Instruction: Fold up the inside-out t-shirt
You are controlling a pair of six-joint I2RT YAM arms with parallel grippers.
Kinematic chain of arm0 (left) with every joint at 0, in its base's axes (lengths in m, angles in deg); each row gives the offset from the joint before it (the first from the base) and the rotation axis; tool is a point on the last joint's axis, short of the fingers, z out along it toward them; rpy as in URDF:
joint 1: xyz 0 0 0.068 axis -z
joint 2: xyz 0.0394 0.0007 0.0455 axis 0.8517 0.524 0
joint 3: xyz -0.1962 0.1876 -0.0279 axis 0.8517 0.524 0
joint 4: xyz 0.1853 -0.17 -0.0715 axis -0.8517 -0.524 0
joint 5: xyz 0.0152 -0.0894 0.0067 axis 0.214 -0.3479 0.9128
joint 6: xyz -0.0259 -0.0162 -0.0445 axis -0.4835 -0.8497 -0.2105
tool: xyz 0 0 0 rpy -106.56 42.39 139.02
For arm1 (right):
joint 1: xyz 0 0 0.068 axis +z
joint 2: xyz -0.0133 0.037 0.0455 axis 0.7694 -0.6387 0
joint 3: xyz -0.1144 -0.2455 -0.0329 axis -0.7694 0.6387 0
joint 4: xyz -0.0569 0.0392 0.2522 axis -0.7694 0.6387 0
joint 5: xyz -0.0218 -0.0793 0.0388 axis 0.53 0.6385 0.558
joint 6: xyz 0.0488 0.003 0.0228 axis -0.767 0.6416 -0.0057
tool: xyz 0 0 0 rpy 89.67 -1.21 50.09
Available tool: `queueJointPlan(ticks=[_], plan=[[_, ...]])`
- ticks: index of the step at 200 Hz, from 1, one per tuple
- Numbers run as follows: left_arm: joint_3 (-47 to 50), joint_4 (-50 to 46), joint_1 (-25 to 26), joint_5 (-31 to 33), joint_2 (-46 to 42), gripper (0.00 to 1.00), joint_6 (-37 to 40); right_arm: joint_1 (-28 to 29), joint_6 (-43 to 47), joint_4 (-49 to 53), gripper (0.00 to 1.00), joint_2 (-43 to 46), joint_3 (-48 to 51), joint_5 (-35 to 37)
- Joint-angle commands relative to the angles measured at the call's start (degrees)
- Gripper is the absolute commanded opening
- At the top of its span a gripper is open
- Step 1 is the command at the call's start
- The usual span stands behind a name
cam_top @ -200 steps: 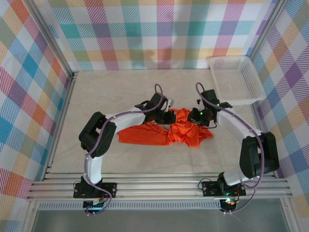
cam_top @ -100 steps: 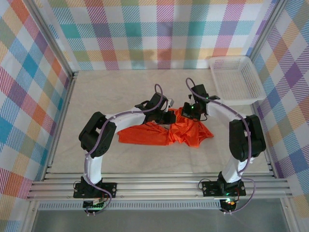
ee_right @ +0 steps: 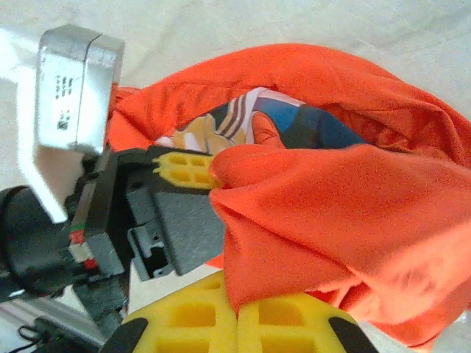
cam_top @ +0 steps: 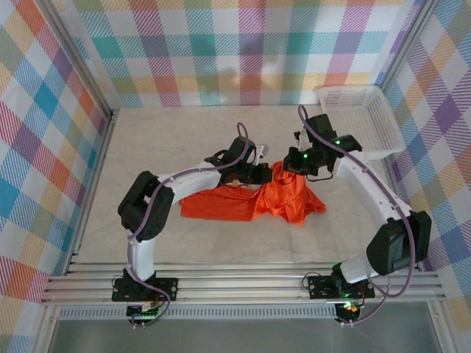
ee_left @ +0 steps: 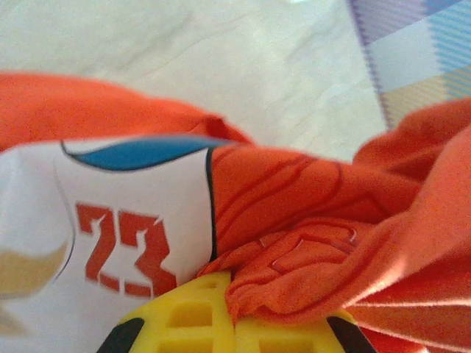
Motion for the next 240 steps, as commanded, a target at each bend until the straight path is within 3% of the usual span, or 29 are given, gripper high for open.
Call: queueJointPlan(ticks=[1, 30, 55, 77, 103, 126, 144, 176, 200, 226, 240], plan=[[0.98, -7.37, -0.58, 3.27, 0.73, 0.0, 1.22, -0.79, 0.69, 2.79, 0.0, 6.29, -7.79, -4.78], [0.58, -7.59, -0.56, 3.13, 1.26, 0.0, 1.32, -1.93, -0.16, 3.74, 0.0, 9.48, -11.7, -9.85], [1.0, -7.42, -0.69, 3.08, 1.04, 0.0, 1.49, -5.02, -2.06, 0.02, 0.0, 10.43, -8.06, -14.74], [2.8, -6.46, -0.57, 3.47, -0.93, 0.0, 1.94, -6.18, -2.31, -3.79, 0.0, 6.75, 0.08, -6.89], [4.05, -6.36, -0.63, 4.25, -3.17, 0.0, 2.26, -6.9, -0.84, -6.85, 0.01, -5.46, 3.63, 0.34], [3.69, -5.98, -0.59, 3.15, -2.71, 0.0, 1.84, -6.85, -0.01, -5.32, 0.14, -11.23, 0.89, 2.04], [3.19, -5.42, -0.55, 2.38, -1.27, 0.0, 1.21, -6.37, -0.36, -6.5, 0.25, -8.36, 2.38, 2.8], [2.84, -4.43, -0.54, 1.45, 0.66, 0.0, 0.3, -3.53, 0.45, -5.4, 0.33, -2.74, 6.14, 5.24], [2.43, -4.65, -0.59, 1.26, 0.99, 0.0, 0.13, 0.64, -0.55, -6.63, 0.32, 0.27, 10.87, 7.15], [1.81, -5.29, -0.55, 1.44, 0.99, 0.0, 0.31, 2.98, -2.02, -9.67, 0.18, 1.5, 15.45, 8.25], [1.5, -5.57, -0.54, 1.35, 1.02, 0.0, 0.38, 3.98, -2.06, -10.93, 0.17, 1.17, 16.73, 8.15]])
